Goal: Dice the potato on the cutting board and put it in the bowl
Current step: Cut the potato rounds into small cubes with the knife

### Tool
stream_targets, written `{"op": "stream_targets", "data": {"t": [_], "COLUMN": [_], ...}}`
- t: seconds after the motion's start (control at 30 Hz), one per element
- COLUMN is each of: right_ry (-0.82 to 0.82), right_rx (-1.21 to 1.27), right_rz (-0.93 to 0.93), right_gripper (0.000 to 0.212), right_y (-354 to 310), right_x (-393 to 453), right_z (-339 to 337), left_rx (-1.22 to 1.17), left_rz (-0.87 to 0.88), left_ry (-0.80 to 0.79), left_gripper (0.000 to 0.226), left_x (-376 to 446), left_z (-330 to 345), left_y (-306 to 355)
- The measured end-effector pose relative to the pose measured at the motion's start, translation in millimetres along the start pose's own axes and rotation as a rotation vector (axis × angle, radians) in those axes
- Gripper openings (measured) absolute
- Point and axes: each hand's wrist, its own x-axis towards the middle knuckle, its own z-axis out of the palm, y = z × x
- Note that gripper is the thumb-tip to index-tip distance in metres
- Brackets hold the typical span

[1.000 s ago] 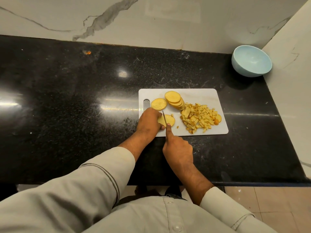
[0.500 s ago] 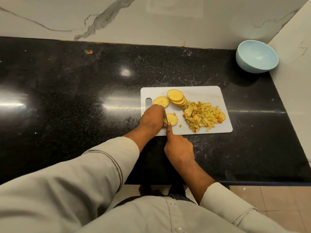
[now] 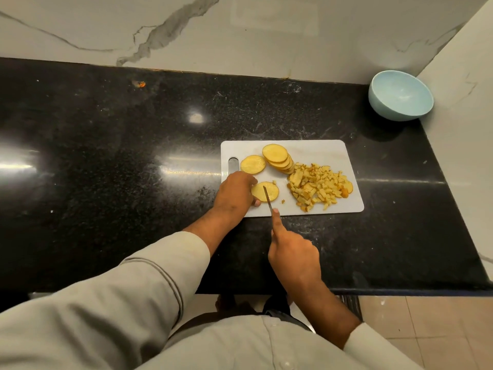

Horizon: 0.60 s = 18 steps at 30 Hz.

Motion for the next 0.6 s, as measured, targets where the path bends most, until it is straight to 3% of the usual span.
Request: {"op": "stream_targets", "data": {"t": [0.17, 0.37, 0.6], "right_ry": [-0.005, -0.033, -0.096], "right_rx": [-0.026, -0.061, -0.052], "right_rz": [-0.022, -0.014, -0.062], "right_gripper": [0.067, 0.071, 0.074], "right_y": [-15, -19, -22], "right_x": [28, 41, 50], "right_z": [3, 16, 19], "left_rx": [-0.021, 0.092, 0.304], "left_rz": [-0.041, -0.008, 0.119], "left_ry": [0.02, 0.001, -0.066], "left_gripper": [0.009, 0.022, 0.006], "left_x": [-6, -5, 1], "left_z": [0, -6, -11], "left_y": [3, 12, 17]}}
